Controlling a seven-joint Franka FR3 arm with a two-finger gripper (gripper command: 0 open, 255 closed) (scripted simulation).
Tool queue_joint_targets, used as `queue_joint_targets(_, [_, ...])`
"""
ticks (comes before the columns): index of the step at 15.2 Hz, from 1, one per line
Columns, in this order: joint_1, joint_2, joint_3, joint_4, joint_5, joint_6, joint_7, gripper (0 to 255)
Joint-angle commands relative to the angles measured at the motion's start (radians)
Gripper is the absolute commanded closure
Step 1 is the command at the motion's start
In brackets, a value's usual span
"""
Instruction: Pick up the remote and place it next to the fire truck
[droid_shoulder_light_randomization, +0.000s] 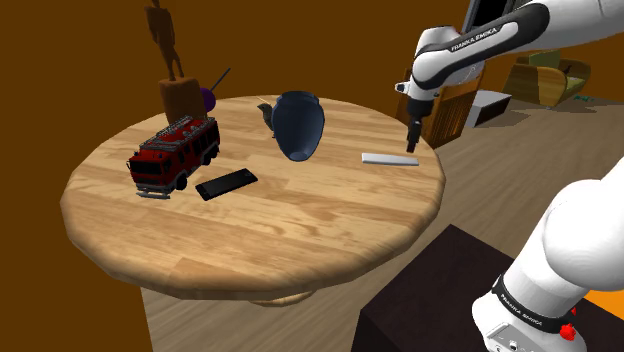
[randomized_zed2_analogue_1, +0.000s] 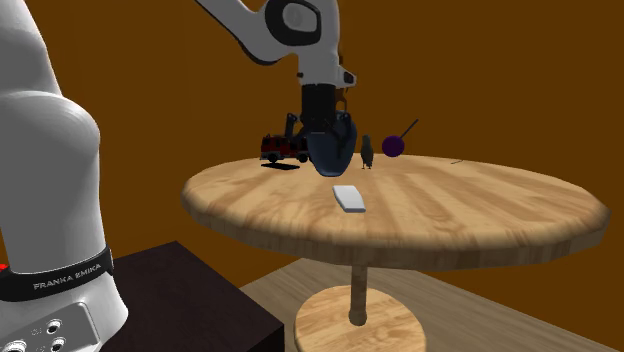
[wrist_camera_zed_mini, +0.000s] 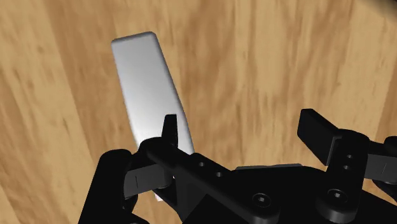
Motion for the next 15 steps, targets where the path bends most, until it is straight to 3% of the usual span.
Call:
queue_joint_targets(1, [0.012,0.087,-0.032,0.036,0.038,0.051,-0.091,0])
queue_joint_targets(7, [0.015,0.348,-0.065,0.193,0.204,0.13,-0.353,0])
queue_joint_targets(15, [0.004,0.412,-0.054,0.156,0.248,0.223,-0.383,0])
